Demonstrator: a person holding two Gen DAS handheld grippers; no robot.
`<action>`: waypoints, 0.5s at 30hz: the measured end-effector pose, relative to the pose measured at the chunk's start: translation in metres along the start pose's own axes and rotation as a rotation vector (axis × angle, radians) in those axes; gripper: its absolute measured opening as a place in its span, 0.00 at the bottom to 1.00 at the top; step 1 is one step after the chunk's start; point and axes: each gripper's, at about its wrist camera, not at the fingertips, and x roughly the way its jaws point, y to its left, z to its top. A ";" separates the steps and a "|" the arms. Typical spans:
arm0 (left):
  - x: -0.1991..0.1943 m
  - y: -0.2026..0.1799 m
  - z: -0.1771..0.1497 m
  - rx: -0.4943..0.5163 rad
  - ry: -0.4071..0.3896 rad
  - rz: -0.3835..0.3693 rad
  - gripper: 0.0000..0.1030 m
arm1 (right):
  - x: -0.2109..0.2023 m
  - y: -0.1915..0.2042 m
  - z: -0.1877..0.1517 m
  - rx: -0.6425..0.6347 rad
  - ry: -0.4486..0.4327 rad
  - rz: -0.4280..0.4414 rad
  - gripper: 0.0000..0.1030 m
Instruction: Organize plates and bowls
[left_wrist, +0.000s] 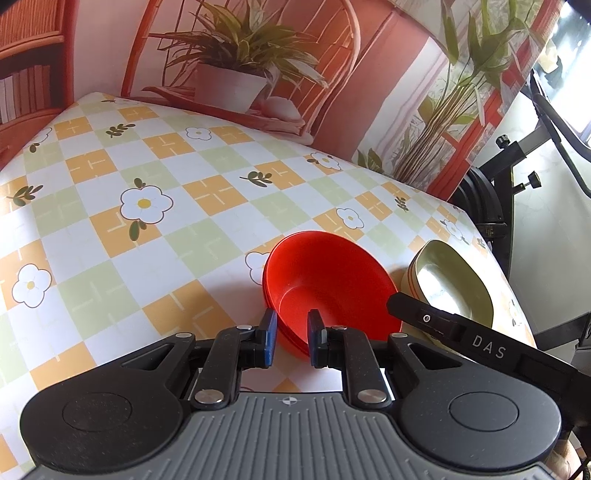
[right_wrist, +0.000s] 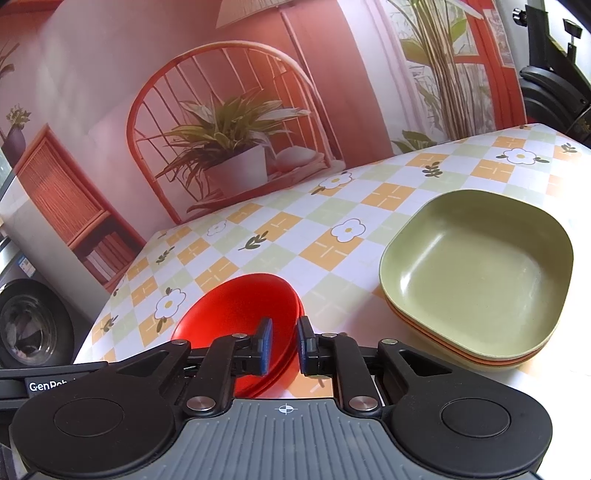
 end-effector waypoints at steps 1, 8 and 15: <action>0.000 0.001 0.000 -0.006 0.000 0.001 0.18 | 0.000 0.000 0.000 0.000 0.000 -0.001 0.14; 0.002 0.008 -0.001 -0.048 0.003 -0.006 0.18 | 0.004 -0.003 -0.003 0.005 0.013 -0.004 0.17; 0.008 0.010 -0.001 -0.059 0.010 -0.019 0.18 | 0.012 -0.005 -0.005 0.013 0.032 0.001 0.17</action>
